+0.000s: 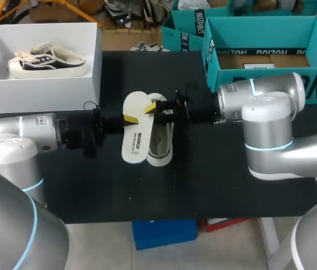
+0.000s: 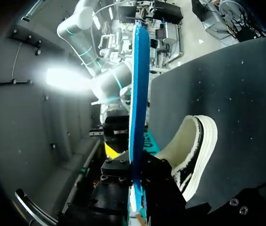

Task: Take the shoe out of the shoebox, open the shoe tongue, remove and reinsert the insole, then place the shoe into the shoebox

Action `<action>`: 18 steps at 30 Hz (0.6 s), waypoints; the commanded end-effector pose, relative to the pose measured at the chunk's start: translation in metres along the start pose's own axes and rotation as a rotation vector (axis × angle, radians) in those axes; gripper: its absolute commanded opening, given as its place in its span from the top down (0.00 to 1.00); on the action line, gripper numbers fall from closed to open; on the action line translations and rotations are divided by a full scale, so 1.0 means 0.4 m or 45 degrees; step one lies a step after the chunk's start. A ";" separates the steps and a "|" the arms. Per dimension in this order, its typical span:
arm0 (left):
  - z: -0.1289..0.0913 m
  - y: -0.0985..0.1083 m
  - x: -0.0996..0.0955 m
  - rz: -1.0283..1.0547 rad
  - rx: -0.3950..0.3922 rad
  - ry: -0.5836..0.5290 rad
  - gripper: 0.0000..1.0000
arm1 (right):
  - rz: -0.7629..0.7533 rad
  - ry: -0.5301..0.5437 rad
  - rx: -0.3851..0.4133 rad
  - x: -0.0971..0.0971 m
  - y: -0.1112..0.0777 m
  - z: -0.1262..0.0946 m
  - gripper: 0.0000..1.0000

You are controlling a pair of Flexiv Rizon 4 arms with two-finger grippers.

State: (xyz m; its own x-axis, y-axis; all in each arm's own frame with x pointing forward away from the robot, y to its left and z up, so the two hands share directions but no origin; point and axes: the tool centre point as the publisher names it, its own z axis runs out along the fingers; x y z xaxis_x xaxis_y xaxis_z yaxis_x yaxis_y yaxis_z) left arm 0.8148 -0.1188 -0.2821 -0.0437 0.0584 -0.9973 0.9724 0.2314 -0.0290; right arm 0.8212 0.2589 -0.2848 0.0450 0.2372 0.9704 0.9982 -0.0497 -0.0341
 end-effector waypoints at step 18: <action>-0.272 -0.189 0.061 -0.100 0.067 0.292 1.00 | 0.094 -0.294 -0.269 0.003 -0.135 -0.162 0.00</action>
State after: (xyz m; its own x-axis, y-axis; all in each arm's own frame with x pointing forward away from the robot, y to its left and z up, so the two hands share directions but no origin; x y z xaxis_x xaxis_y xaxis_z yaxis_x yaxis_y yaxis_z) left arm 0.7337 -0.0552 -0.3028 -0.1641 0.2497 -0.9543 0.9733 0.1983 -0.1155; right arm 0.7802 0.2114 -0.2750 0.1378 0.4070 0.9030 0.9717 -0.2322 -0.0436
